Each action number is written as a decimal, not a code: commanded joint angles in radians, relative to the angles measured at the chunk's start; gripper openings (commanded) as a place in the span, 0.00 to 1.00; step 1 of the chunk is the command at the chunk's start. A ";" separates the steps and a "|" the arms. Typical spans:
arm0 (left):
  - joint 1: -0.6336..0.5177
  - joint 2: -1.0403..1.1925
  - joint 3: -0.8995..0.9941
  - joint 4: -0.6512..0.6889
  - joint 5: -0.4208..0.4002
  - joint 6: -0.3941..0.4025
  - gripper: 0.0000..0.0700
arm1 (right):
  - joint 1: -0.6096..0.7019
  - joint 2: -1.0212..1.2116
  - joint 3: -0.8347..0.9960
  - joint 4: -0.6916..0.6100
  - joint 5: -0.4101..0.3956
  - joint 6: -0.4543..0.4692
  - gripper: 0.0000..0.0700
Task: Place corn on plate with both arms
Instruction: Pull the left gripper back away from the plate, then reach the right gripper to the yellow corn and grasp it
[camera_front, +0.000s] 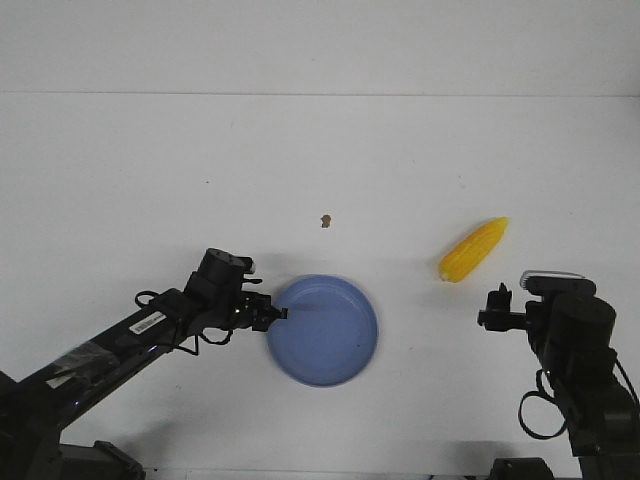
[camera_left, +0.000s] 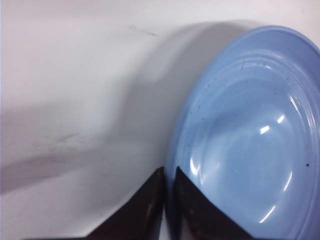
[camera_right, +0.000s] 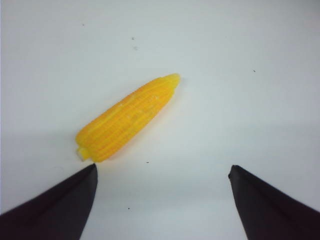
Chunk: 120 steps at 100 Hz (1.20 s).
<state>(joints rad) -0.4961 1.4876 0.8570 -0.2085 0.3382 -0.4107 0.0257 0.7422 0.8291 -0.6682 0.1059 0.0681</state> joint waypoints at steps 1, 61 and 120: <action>-0.006 0.018 0.010 0.006 0.002 -0.010 0.10 | 0.001 0.005 0.016 0.010 -0.001 0.012 0.80; 0.016 -0.042 0.010 0.073 -0.009 0.051 0.73 | 0.001 0.005 0.016 0.010 0.000 0.012 0.80; 0.196 -0.446 0.010 -0.088 -0.381 0.373 0.73 | 0.001 0.006 0.016 0.012 -0.005 0.072 0.80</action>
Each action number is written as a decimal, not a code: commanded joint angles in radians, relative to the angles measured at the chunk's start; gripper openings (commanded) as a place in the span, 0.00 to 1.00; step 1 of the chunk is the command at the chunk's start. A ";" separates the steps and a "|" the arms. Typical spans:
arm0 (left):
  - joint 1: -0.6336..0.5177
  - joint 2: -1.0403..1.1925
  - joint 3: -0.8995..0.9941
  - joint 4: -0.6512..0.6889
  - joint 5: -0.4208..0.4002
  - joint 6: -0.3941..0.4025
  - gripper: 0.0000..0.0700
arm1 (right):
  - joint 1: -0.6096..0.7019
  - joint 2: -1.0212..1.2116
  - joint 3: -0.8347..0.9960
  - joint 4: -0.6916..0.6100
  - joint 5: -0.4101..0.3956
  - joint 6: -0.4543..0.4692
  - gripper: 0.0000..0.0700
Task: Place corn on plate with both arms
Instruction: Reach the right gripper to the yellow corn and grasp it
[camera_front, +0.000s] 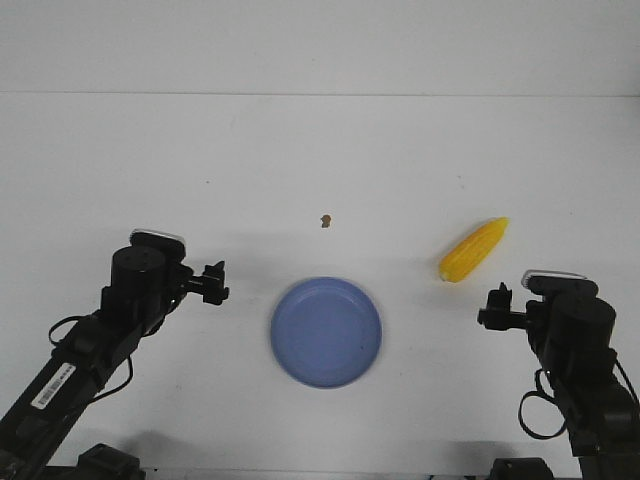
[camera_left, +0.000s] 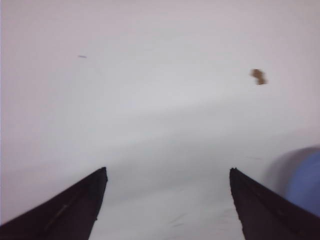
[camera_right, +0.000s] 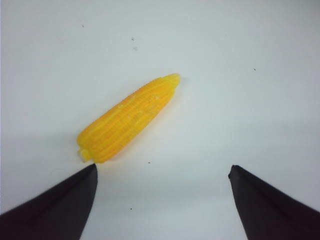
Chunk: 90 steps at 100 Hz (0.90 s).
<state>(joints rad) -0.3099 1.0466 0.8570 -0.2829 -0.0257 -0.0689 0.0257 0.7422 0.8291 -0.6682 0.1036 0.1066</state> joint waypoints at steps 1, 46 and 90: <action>0.013 -0.007 0.010 -0.016 -0.019 0.031 0.73 | 0.001 0.006 0.016 0.013 -0.003 0.035 0.80; 0.056 -0.029 0.010 -0.039 -0.019 0.030 0.73 | -0.001 0.346 0.024 0.261 -0.063 0.198 0.80; 0.056 -0.029 0.010 -0.038 -0.019 0.027 0.73 | -0.041 0.753 0.223 0.280 -0.067 0.250 0.80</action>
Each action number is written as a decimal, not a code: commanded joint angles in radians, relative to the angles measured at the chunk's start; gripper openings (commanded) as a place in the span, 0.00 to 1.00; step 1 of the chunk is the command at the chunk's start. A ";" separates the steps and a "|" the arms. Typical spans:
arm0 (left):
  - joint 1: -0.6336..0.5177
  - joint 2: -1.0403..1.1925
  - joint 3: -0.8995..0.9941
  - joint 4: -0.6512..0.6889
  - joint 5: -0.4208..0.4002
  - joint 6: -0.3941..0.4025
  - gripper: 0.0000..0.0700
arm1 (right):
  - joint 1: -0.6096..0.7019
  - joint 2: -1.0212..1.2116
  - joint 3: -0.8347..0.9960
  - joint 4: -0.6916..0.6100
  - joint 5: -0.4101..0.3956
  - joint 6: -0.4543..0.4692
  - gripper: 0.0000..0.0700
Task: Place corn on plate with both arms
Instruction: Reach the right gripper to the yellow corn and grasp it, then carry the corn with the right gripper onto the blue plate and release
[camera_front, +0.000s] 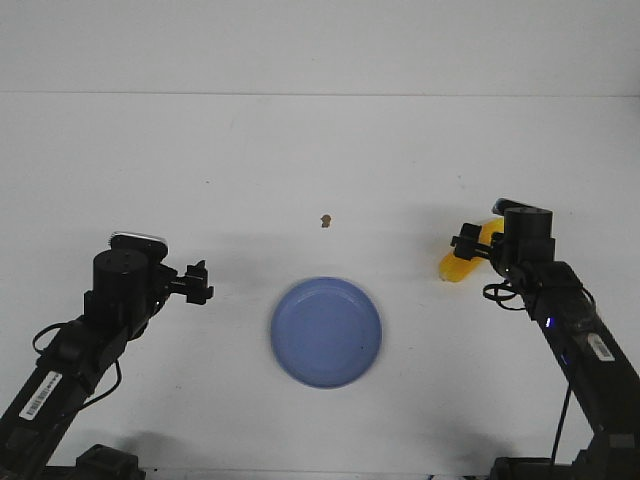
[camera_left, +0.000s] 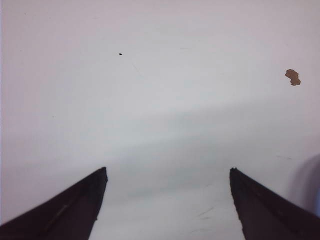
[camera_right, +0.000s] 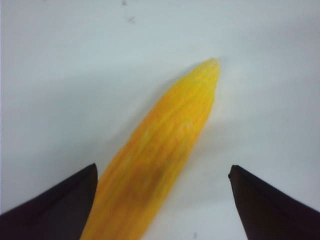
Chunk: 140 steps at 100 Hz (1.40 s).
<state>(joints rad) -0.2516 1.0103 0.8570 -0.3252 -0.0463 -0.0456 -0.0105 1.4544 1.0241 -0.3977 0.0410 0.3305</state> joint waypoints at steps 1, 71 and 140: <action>-0.002 0.007 0.010 0.004 0.001 0.004 0.73 | -0.006 0.046 0.031 0.010 -0.006 0.027 0.80; -0.002 0.007 0.010 0.005 0.002 0.004 0.73 | -0.016 0.226 0.045 0.050 -0.161 0.039 0.34; -0.002 0.007 0.010 0.005 0.002 0.004 0.73 | 0.481 -0.009 0.043 -0.144 -0.266 -0.039 0.34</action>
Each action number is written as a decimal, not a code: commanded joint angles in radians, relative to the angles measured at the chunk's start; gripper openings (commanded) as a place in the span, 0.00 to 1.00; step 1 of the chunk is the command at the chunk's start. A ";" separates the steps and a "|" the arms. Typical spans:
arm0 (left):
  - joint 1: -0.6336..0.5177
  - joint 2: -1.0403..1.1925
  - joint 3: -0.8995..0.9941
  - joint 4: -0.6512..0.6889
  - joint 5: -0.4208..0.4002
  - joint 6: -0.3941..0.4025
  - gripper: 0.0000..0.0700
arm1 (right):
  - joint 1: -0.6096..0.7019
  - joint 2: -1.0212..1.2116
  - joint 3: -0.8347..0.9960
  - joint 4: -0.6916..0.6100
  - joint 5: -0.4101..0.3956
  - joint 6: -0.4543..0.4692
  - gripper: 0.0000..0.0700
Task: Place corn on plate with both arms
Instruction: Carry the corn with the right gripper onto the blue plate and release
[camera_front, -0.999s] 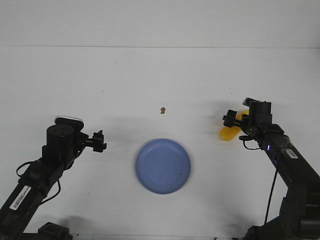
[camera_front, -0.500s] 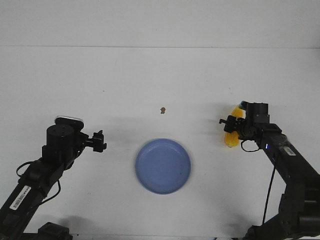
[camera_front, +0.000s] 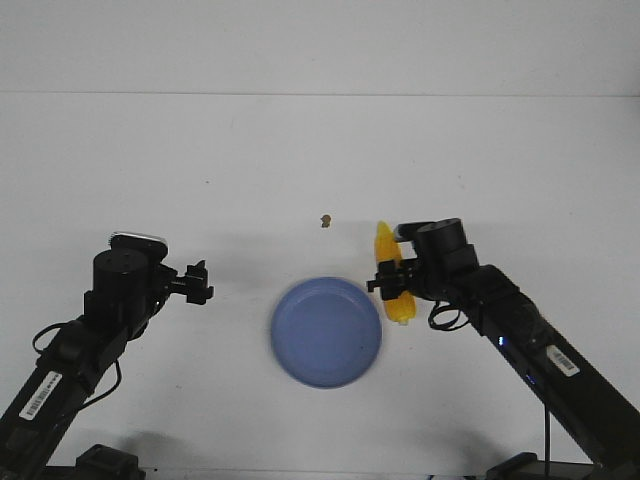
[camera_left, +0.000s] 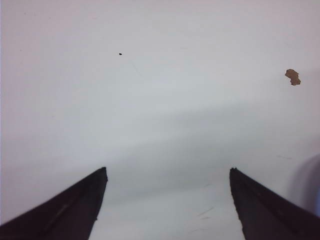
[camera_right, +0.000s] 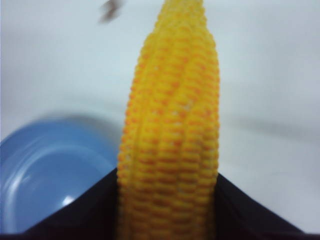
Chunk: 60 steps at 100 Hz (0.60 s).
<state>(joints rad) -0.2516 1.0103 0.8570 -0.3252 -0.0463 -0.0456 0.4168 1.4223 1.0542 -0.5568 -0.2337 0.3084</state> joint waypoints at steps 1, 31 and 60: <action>-0.002 0.007 0.010 0.005 0.002 0.004 0.73 | 0.063 0.025 0.013 0.017 0.011 -0.017 0.34; -0.002 0.007 0.010 0.005 0.002 0.003 0.73 | 0.275 0.091 0.013 0.032 0.134 0.003 0.34; -0.002 0.007 0.010 0.005 0.002 0.001 0.73 | 0.342 0.154 0.013 0.032 0.172 0.006 0.69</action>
<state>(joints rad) -0.2516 1.0103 0.8570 -0.3256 -0.0463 -0.0456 0.7452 1.5589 1.0542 -0.5343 -0.0811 0.3077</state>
